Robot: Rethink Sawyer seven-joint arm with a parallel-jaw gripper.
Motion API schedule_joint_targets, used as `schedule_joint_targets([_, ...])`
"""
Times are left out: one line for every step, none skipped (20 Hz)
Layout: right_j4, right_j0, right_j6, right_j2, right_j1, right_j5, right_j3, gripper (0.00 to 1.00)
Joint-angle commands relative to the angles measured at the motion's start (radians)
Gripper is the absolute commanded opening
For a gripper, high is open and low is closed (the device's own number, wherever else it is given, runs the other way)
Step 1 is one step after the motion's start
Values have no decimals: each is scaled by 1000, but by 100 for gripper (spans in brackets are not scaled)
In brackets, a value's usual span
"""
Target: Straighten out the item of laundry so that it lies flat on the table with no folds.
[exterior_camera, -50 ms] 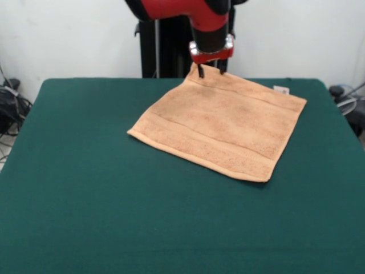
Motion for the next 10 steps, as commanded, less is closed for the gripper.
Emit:
schedule_joint_targets([-11, 4, 97, 9, 25, -52, -90, 100])
schedule_joint_targets([-8, 7, 100, 8, 14, -47, -83, 100])
schedule_joint_targets([-4, 10, 103, 7, 3, -41, -77, 100])
schedule_joint_targets([0, 13, 106, 6, -8, -35, -71, 100])
schedule_joint_targets([-1, 13, 109, 5, 3, -43, -73, 100])
schedule_joint_targets([-3, 13, 110, 5, 13, -51, -76, 100])
schedule_joint_targets([-5, 12, 111, 5, 22, -59, -79, 100])
schedule_joint_targets([-6, 10, 105, 6, 19, -52, -81, 100])
schedule_joint_targets([-7, 10, 104, 6, 20, -53, -83, 100])
schedule_joint_targets([-10, 9, 104, 6, 29, -60, -87, 100])
